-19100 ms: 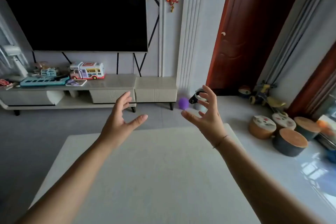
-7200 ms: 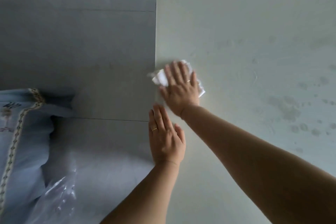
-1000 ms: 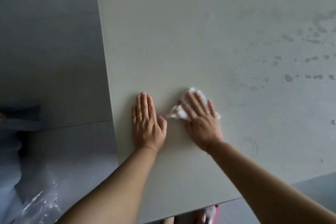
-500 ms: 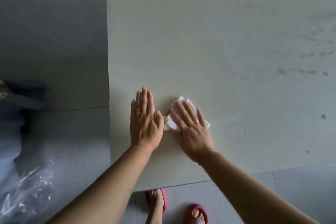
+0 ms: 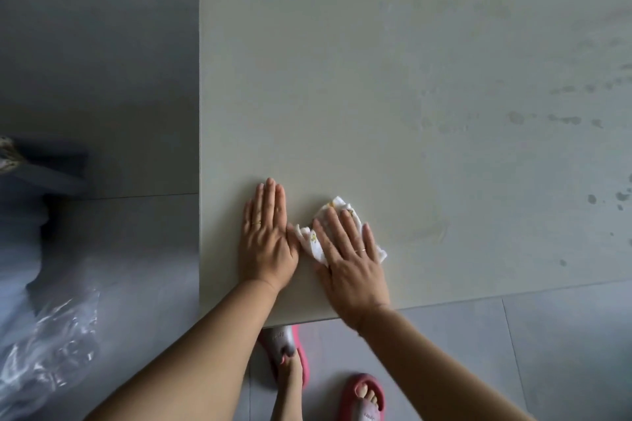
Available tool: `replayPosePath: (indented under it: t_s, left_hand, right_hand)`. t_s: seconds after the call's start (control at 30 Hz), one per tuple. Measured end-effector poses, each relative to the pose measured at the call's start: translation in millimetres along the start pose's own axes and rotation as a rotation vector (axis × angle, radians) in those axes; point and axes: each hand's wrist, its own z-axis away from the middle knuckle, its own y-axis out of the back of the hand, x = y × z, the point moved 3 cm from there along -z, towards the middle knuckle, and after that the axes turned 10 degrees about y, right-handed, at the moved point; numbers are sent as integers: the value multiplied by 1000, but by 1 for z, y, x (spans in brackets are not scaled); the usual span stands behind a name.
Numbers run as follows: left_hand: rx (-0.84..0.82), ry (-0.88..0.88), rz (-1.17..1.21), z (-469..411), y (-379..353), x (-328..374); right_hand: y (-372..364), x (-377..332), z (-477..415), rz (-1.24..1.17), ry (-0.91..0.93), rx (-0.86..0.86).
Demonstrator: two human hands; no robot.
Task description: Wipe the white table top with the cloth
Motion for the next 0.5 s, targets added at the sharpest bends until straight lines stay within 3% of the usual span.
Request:
replayPosePath:
  t_s: [0.07, 0.17, 0.27, 0.4, 0.5]
  left_hand:
    - [7, -9, -11, 1, -1, 0]
    - [22, 4, -13, 2, 0, 1]
    - [15, 7, -19, 2, 0, 2]
    - [12, 2, -13, 1, 1, 2]
    - [-3, -12, -11, 1, -1, 0]
  right_hand:
    - [8, 35, 16, 29, 16, -14]
    - [22, 75, 36, -9, -244, 46]
    - [11, 41, 37, -36, -450, 92]
    - [-17, -44, 47, 23, -75, -10]
    - [-15, -13, 60, 68, 129, -55]
